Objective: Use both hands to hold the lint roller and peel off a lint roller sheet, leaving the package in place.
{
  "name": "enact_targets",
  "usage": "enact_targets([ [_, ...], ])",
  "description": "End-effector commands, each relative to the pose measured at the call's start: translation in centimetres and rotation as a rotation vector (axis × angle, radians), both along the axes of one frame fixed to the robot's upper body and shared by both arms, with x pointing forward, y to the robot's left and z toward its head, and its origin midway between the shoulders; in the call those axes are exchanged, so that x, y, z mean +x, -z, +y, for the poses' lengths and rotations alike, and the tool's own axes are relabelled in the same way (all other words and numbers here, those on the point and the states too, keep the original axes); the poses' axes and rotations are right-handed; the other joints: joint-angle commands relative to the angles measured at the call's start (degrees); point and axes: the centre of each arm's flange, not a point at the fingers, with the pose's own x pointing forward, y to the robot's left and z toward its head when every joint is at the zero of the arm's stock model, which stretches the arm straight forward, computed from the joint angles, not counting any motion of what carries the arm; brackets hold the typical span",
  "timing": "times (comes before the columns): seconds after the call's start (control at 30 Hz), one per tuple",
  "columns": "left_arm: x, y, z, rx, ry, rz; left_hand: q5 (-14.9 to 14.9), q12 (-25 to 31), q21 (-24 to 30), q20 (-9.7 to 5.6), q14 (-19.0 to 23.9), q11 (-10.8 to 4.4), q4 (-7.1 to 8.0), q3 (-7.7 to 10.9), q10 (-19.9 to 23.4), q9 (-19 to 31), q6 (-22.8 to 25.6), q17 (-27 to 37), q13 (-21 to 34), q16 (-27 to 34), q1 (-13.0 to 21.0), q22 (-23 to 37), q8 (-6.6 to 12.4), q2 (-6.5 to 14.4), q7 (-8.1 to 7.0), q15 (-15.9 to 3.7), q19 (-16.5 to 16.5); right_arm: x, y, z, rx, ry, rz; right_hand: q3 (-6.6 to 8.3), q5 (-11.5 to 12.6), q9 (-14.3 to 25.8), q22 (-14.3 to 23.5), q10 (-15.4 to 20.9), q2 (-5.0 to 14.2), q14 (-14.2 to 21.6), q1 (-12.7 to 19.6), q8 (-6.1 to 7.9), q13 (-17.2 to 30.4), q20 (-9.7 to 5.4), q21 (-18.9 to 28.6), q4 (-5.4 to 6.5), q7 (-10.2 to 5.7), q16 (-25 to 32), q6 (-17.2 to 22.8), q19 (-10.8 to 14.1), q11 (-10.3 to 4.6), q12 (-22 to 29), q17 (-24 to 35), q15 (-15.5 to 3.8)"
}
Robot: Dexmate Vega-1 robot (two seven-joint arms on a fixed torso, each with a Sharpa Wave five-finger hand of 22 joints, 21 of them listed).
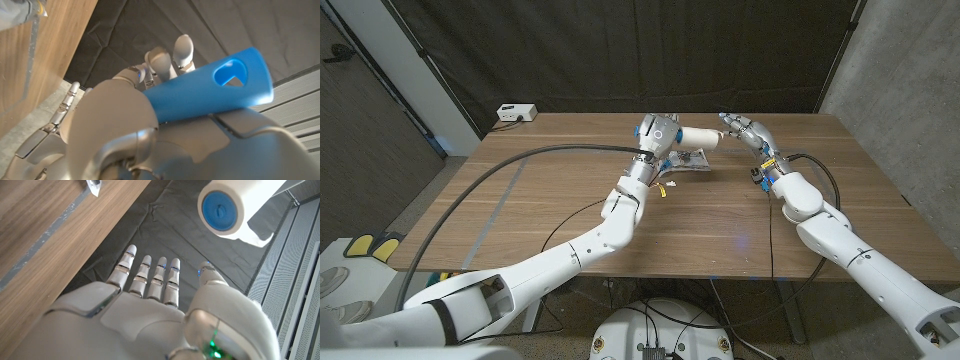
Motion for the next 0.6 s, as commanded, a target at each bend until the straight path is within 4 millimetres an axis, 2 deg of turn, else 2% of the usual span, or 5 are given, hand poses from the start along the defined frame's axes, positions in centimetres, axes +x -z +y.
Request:
enact_targets([
  [0.03,0.1,0.8,0.5,-0.208,0.069,0.044,0.36,1.32,2.23,-4.37,1.09,-0.26,4.69,4.51,0.97,0.09,-0.34,0.00,0.09,3.20,-0.83,5.12,0.50,0.80,0.15,-0.04,0.89,-0.8,-0.1,-0.2,-0.004,0.004,-0.022,-0.15,0.38,0.09,0.13,0.08,-0.34,-0.09,0.43,-0.18,0.24,0.43,0.25,-0.43,0.23,-0.17,-0.05,0.21,0.61,-0.12,0.15,0.04],
  [0.27,0.3,1.3,1.1,-0.271,0.067,0.088,-0.03,2.33,2.49,-4.36,0.86,-0.07,5.22,6.02,1.12,-0.62,0.36,-0.06,-0.06,6.09,-0.84,7.93,0.90,-0.13,0.29,-0.10,0.66,-1.0,0.0,-0.3,-0.003,0.009,-0.023,0.22,0.54,0.13,0.17,0.03,1.59,0.11,0.51,-0.31,0.30,-0.24,0.25,-0.12,-0.08,0.09,0.00,0.12,0.25,-0.18,0.37,-0.41],
  [0.37,0.2,1.0,1.3,-0.240,0.046,0.108,-0.16,2.35,1.70,-4.33,0.59,-0.37,5.37,6.38,1.15,-0.85,0.85,-0.08,-0.59,6.90,-0.90,7.74,1.15,-0.65,-0.20,-0.10,0.12,-1.3,-0.1,-0.4,-0.013,0.026,-0.016,4.07,1.38,0.12,0.14,0.20,4.38,0.37,6.52,-0.44,0.27,-0.15,0.36,-3.62,-0.21,0.03,0.30,0.28,-0.25,-0.31,-0.03,-0.31],
  [0.5,0.1,0.7,1.4,-0.218,0.027,0.117,-0.27,2.56,0.99,-4.30,0.21,-0.42,5.33,6.62,1.17,-1.08,0.88,-0.13,-0.67,7.32,-0.84,7.18,1.15,-1.04,-0.28,-0.16,-0.15,-1.8,-0.2,-0.7,-0.045,0.043,-0.024,8.45,3.51,0.07,0.01,-0.84,2.40,0.21,14.30,-1.04,0.24,0.42,0.35,-5.73,-0.58,-0.75,-0.52,0.27,-1.03,-0.89,-1.04,-0.25],
  [0.6,0.0,0.5,1.4,-0.203,0.018,0.119,-0.37,2.42,0.57,-4.30,0.04,-0.49,5.29,6.81,1.40,-1.26,1.07,-0.18,-1.33,7.62,-0.76,6.81,1.22,-1.27,-0.37,-0.18,-0.21,-2.3,-0.4,-1.0,-0.069,0.053,-0.022,6.67,2.37,0.09,-0.02,-0.70,-0.54,-0.02,13.26,-1.07,0.26,0.70,0.28,-4.61,-0.74,-0.89,-0.52,0.19,-1.49,-0.80,-1.09,-0.49],
])
